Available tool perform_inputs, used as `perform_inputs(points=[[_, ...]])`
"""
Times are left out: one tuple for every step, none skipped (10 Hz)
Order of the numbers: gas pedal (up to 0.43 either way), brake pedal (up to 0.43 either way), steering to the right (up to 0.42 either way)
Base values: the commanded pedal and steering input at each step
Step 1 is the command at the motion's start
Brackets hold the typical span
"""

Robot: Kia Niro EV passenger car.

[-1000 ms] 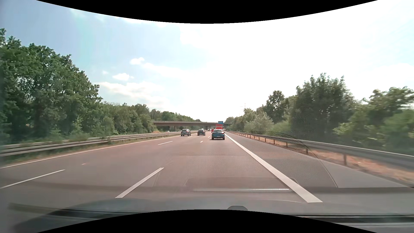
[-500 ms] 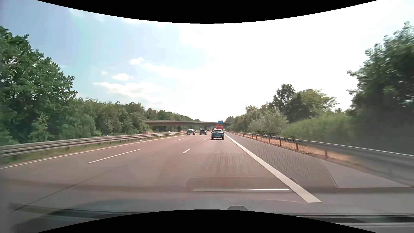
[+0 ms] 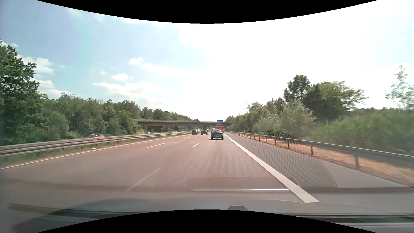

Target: Follow the waypoints while adhering to traffic rules and regulations

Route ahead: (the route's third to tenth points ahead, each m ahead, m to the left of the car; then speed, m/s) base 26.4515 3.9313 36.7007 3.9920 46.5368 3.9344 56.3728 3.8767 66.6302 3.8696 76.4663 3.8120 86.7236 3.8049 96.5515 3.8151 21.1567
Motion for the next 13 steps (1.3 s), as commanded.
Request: perform_inputs(points=[[0.220,0.000,-0.003],[0.220,0.000,-0.003],[0.220,0.000,-0.003],[0.220,0.000,-0.003],[0.220,0.000,-0.003],[0.220,0.000,-0.003],[0.220,0.000,-0.003],[0.220,0.000,-0.003],[0.209,0.000,-0.003],[0.209,0.000,-0.004],[0.189,0.000,-0.004],[0.189,0.000,-0.004],[0.157,0.000,-0.004]])
